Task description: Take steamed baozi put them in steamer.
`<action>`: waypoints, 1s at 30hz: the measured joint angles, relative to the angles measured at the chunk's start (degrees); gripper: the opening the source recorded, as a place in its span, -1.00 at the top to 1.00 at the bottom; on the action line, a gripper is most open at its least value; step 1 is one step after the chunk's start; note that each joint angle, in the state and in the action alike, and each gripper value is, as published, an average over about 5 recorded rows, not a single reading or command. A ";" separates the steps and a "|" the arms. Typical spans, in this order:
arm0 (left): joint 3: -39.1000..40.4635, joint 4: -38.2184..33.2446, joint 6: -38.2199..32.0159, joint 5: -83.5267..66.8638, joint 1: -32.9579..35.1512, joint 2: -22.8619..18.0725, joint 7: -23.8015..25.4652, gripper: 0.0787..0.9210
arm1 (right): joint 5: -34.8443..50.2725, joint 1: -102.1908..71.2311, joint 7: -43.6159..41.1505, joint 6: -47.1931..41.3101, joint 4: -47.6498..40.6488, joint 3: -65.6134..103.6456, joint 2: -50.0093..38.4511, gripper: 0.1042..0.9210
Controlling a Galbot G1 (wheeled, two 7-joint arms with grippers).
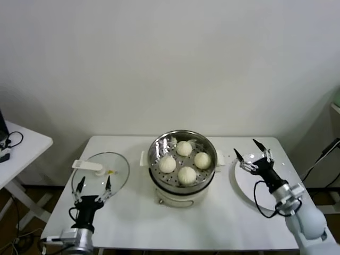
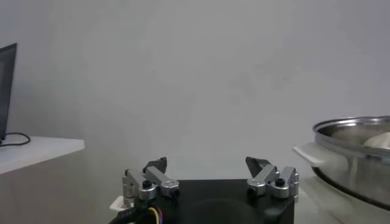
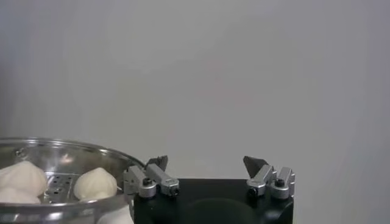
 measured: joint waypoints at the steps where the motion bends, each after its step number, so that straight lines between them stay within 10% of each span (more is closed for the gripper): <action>1: -0.04 0.12 -0.08 -0.01 0.04 0.00 0.08 -0.77 | -0.10 -1.33 0.08 0.75 0.21 0.81 1.22 -0.76; 30: -0.30 0.60 -2.89 -0.33 0.62 0.24 1.75 -0.77 | 3.50 -18.21 -0.60 10.97 1.34 8.88 14.08 -0.76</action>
